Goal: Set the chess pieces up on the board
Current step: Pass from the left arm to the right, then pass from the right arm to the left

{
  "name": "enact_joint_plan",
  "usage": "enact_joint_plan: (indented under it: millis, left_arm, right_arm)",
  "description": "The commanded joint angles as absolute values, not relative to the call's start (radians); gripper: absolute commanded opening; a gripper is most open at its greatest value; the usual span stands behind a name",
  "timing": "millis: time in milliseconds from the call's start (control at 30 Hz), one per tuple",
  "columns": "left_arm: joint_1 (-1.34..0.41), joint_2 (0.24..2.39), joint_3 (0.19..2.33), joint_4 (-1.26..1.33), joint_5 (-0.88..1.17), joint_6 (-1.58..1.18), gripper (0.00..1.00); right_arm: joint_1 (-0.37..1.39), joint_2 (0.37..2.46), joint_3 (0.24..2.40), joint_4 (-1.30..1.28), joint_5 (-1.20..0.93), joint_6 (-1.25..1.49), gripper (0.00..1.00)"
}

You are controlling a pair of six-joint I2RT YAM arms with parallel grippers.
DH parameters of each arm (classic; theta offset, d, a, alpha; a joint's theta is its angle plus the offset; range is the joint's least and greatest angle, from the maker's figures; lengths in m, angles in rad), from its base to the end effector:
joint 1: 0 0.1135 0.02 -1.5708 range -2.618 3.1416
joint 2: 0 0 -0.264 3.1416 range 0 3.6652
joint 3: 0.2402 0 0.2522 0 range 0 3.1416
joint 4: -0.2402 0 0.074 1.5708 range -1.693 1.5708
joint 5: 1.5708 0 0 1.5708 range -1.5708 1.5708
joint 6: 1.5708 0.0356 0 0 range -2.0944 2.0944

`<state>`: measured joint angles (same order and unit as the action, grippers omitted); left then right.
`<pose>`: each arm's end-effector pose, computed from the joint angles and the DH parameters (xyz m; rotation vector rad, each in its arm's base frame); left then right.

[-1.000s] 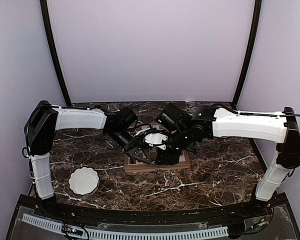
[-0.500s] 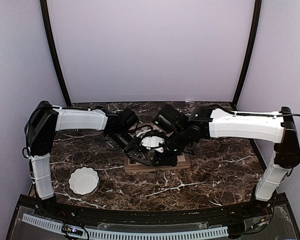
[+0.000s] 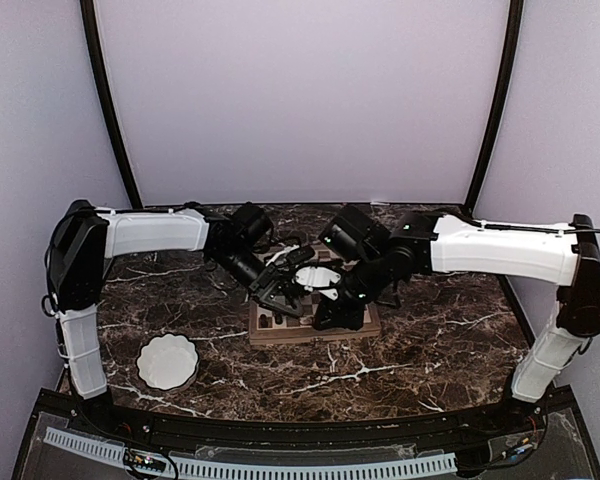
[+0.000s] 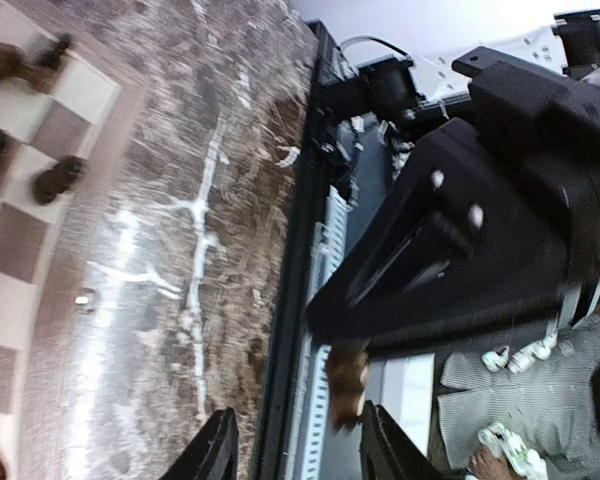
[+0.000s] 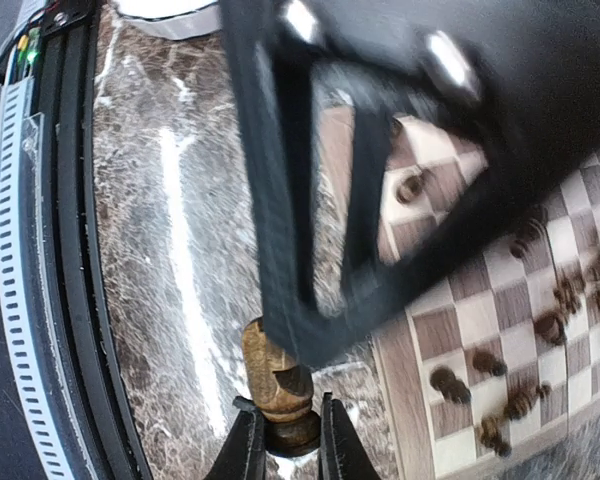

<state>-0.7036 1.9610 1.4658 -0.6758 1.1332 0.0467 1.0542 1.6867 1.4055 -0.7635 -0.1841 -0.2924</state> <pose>0.2835 -0.2828 0.2120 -1.2546 -2.2784 1.7220 0.1708 0.3139 0.2711 -1.7214 2.0514 0.4974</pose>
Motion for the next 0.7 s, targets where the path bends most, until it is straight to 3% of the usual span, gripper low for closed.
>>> enact_joint_plan:
  millis: [0, 300, 433, 667]
  left_arm:
    - [-0.671, 1.838, 1.467, -0.580, 0.969, -0.034, 0.44]
    - [-0.699, 1.656, 1.227, 0.201, 0.610, -0.555, 0.49]
    - [-0.731, 1.701, 1.318, 0.211, 0.555, -0.569, 0.52]
    - [-0.771, 1.853, 1.510, 0.162, 0.644, -0.541, 0.52]
  right_arm:
    - [0.977, 1.551, 1.312, -0.665, -0.242, -0.189, 0.02]
    - [0.824, 1.295, 1.058, -0.258, -0.199, 0.155, 0.03]
    - [0.774, 1.233, 0.980, -0.113, -0.161, 0.266, 0.04]
    - [0.755, 1.240, 0.962, -0.095, -0.184, 0.244, 0.05]
